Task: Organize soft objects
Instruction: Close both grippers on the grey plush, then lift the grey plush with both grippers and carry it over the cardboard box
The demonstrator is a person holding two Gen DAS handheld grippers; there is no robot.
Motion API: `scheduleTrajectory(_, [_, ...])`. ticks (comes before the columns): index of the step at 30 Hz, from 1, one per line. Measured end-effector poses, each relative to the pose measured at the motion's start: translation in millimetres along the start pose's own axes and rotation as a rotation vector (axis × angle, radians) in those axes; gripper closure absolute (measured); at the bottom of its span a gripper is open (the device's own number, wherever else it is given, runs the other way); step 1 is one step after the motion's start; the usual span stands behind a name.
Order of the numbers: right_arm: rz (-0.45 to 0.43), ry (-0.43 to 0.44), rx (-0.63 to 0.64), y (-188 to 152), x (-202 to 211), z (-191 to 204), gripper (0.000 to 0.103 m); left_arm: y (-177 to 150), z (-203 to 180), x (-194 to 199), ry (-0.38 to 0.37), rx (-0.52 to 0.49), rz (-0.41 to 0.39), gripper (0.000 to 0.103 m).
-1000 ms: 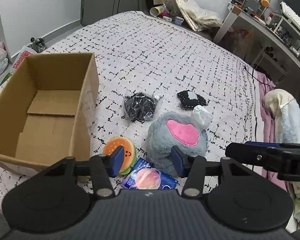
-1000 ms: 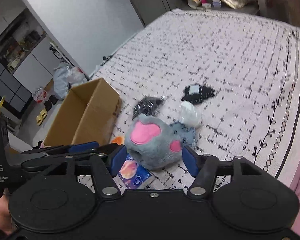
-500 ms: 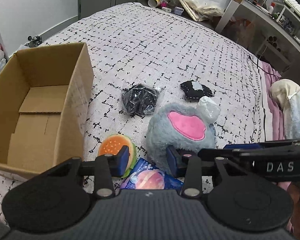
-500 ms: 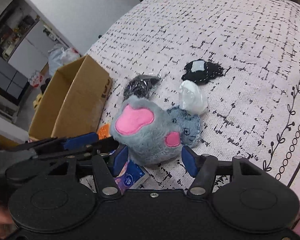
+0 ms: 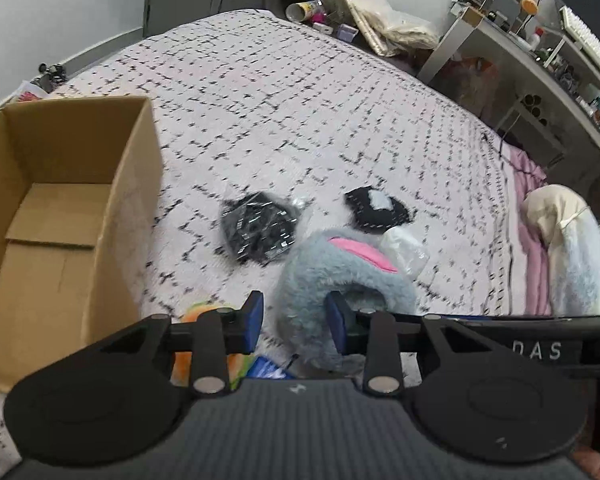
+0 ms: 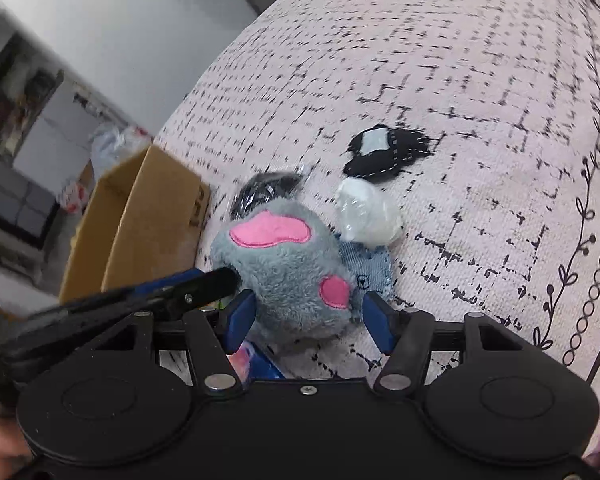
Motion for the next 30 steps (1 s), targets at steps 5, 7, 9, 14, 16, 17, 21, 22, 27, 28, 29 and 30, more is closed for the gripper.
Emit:
scheduleTrajectory(5, [-0.019,0.01,-0.084,9.4,1.7,-12.2,0.047,0.9,-3.7,-10.1,-0.055,0.045,0.007,0.069])
scheduleTrajectory(7, [-0.019,0.019,-0.112,11.8,1.7,-16.0,0.047,1.8,-2.2,-13.7,-0.064,0.066,0.001,0.069])
scheduleTrajectory(9, [-0.017,0.03,-0.137,13.9,1.2,-18.7,0.047,3.3,0.2,-16.8,-0.079,0.103,-0.01,0.069])
scheduleTrajectory(14, [-0.018,0.082,-0.19,18.0,2.5,-19.4,0.046,6.3,-1.1,-19.6,-0.118,0.15,-0.022,0.079])
scheduleTrajectory(16, [-0.022,0.087,-0.194,19.2,0.6,-17.6,0.046,4.1,-3.9,-21.5,-0.143,0.175,-0.014,0.08])
scheduleTrajectory(17, [-0.022,0.077,-0.194,19.2,-0.7,-18.4,0.048,3.6,-4.8,-21.5,-0.139,0.174,-0.016,0.08])
scheduleTrajectory(21, [0.0,0.06,-0.231,17.7,-9.5,-26.5,0.06,3.3,-6.1,-20.5,-0.136,0.177,-0.024,0.082])
scheduleTrajectory(22, [-0.001,0.062,-0.231,17.6,-8.9,-26.8,0.062,3.6,-6.0,-20.3,-0.136,0.181,-0.024,0.082])
scheduleTrajectory(27, [-0.037,0.069,-0.193,19.6,2.2,-21.7,0.066,8.5,-11.4,-12.8,-0.125,0.149,-0.04,0.082])
scheduleTrajectory(28, [-0.041,0.073,-0.191,19.9,4.0,-20.6,0.067,9.6,-12.5,-10.3,-0.123,0.142,-0.042,0.082])
scheduleTrajectory(29, [-0.048,0.077,-0.188,20.6,6.5,-19.6,0.067,10.5,-13.2,-8.1,-0.123,0.14,-0.045,0.082])
scheduleTrajectory(30, [-0.055,0.081,-0.185,21.4,9.6,-18.0,0.067,11.7,-13.8,-5.3,-0.125,0.138,-0.048,0.082])
Point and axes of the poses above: each gripper's, at about its wrist camera, not at the fingertips, and x roughly against the way its jaws point, z to its left, y to its top, the point moved 10 cm from there along -x, roughly the way its jaws point, and after that the axes turned 14 degrees about -y, right-handed, at the moved point
